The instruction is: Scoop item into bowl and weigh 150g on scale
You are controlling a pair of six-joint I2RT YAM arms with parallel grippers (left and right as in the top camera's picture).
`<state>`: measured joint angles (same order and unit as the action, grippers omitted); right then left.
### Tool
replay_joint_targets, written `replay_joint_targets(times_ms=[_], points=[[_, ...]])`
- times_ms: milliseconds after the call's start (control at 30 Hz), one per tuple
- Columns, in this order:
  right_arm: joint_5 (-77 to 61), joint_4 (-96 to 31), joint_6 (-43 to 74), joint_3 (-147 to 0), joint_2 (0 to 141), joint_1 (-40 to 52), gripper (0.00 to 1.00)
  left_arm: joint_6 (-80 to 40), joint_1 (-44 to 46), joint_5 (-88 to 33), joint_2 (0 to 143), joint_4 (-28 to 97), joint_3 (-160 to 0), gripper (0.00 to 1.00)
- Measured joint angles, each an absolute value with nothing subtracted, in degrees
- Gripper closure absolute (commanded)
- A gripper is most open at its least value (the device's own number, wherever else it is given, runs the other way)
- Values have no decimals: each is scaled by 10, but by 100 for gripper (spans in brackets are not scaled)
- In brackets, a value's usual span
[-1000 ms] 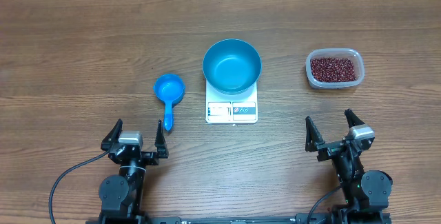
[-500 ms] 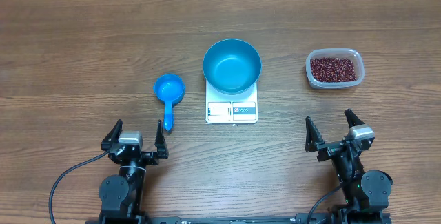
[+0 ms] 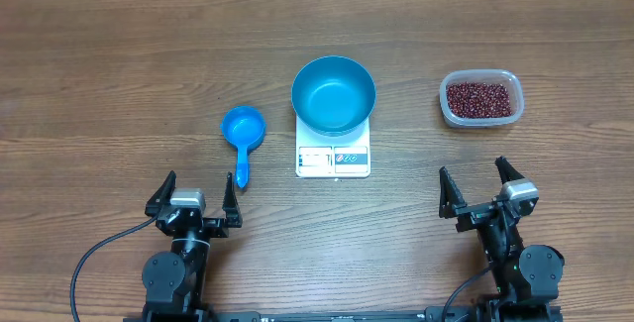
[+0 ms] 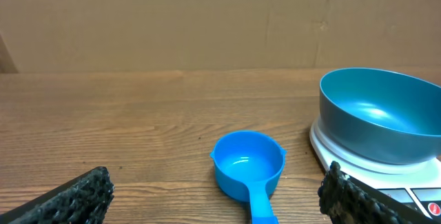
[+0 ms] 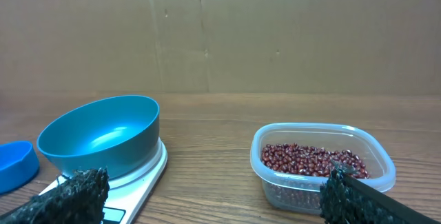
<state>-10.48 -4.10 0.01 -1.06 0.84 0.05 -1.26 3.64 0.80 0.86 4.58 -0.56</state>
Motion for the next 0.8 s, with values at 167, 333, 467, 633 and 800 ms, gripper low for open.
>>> replay_joint_targets(times_ms=[167, 333, 467, 633, 800], points=[[-105, -41, 0, -11, 8, 1, 0, -13, 36, 8, 9, 46, -6, 0], [-105, -41, 0, -11, 8, 1, 0, -13, 36, 8, 9, 46, -6, 1], [-105, -41, 0, -11, 8, 1, 0, -13, 36, 8, 9, 46, -6, 0], [-105, -41, 0, -11, 8, 1, 0, -13, 36, 7, 9, 43, -6, 0], [-105, -41, 0, -11, 8, 1, 0, -36, 36, -3, 9, 61, -19, 1]])
